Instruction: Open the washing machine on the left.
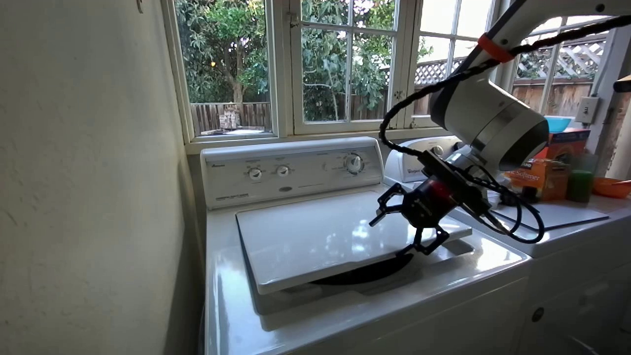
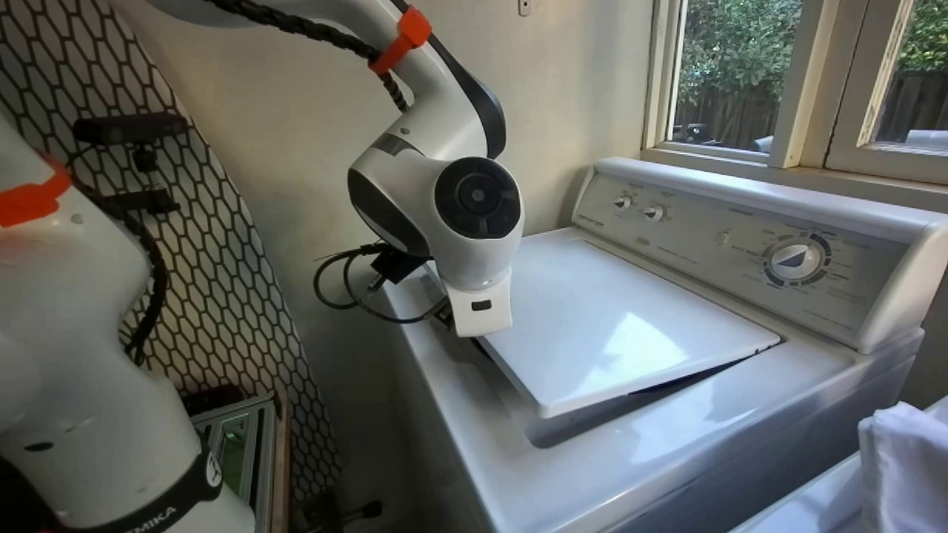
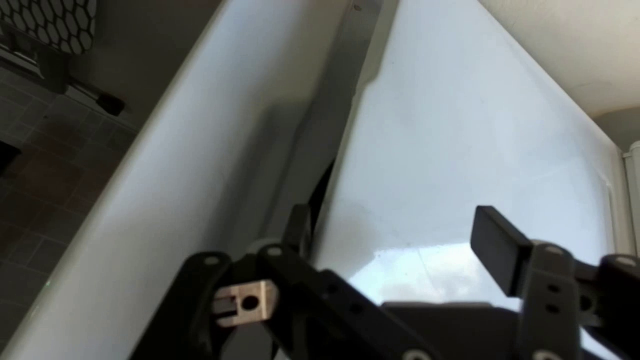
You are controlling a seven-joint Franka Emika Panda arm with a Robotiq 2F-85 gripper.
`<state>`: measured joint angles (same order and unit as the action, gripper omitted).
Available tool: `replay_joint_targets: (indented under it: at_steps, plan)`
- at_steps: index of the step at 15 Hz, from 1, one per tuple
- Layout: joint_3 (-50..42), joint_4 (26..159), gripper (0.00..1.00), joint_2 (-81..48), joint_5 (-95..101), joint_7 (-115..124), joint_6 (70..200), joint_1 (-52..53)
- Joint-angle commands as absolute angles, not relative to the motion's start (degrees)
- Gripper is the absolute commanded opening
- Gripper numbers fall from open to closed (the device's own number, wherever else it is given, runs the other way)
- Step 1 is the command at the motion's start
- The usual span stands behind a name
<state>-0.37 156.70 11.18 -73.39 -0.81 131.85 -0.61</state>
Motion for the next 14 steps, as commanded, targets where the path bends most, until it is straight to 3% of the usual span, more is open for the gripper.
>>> replay_joint_targets:
  at_steps: [1, 5, 8, 12, 14]
  plan:
    - [-0.71, 149.70, 0.55, 12.77, -76.25, 0.49, 130.50, -1.17]
    - [-1.02, 150.39, 0.40, 14.38, -75.51, 0.91, 129.16, -1.78]
    - [-1.23, 150.49, 0.46, 15.62, -75.27, 1.16, 128.16, -2.24]
    - [-1.42, 150.13, 0.38, 17.36, -75.30, 1.31, 126.28, -2.72]
    - [-1.24, 148.55, 0.41, 17.86, -76.15, 1.34, 125.21, -2.61]
